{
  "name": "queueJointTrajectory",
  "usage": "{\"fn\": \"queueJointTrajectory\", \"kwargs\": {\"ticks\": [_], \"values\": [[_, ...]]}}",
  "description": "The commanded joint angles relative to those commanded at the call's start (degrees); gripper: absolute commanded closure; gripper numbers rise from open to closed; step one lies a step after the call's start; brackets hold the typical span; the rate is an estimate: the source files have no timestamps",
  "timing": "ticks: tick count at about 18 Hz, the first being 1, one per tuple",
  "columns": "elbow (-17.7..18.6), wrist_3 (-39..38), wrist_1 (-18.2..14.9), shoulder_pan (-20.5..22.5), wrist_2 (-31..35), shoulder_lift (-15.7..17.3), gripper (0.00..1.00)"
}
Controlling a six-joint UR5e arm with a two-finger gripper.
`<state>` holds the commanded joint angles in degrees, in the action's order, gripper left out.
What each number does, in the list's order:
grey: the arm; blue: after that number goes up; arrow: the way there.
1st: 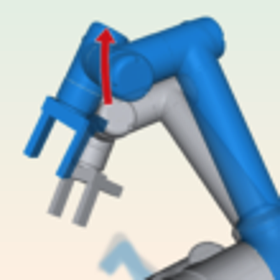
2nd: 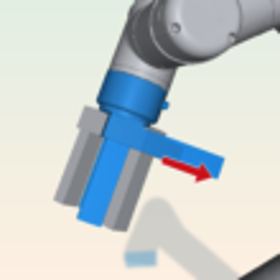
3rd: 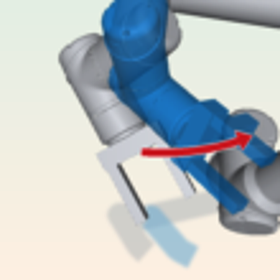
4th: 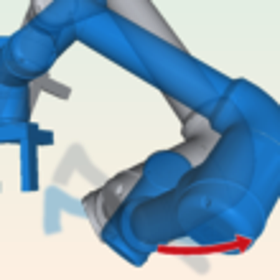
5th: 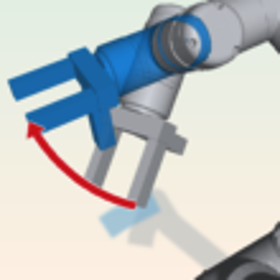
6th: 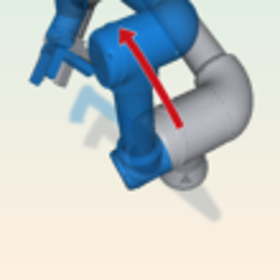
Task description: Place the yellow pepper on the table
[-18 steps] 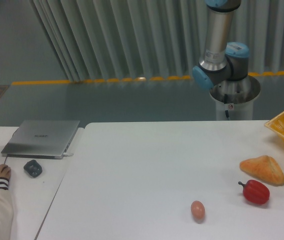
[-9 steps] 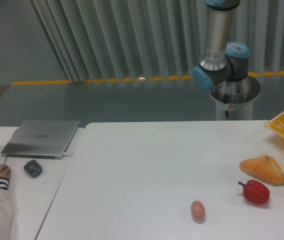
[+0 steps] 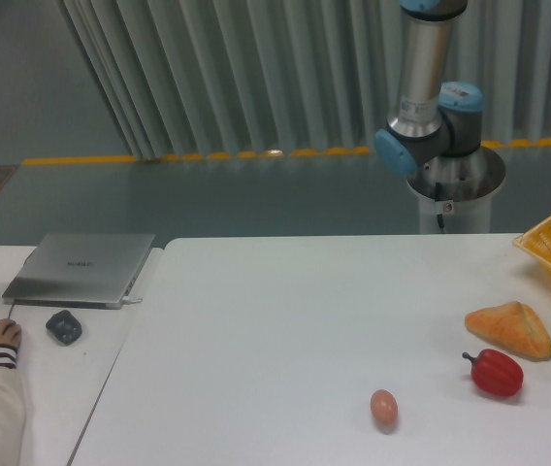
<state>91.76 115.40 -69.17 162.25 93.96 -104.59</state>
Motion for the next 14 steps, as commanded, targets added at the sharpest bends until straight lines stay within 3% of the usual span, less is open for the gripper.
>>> {"fn": "queueJointTrajectory", "kwargs": {"ticks": [14], "values": [[-0.18, 0.53, 3.07, 0.00, -0.18, -5.18, 0.00]]}}
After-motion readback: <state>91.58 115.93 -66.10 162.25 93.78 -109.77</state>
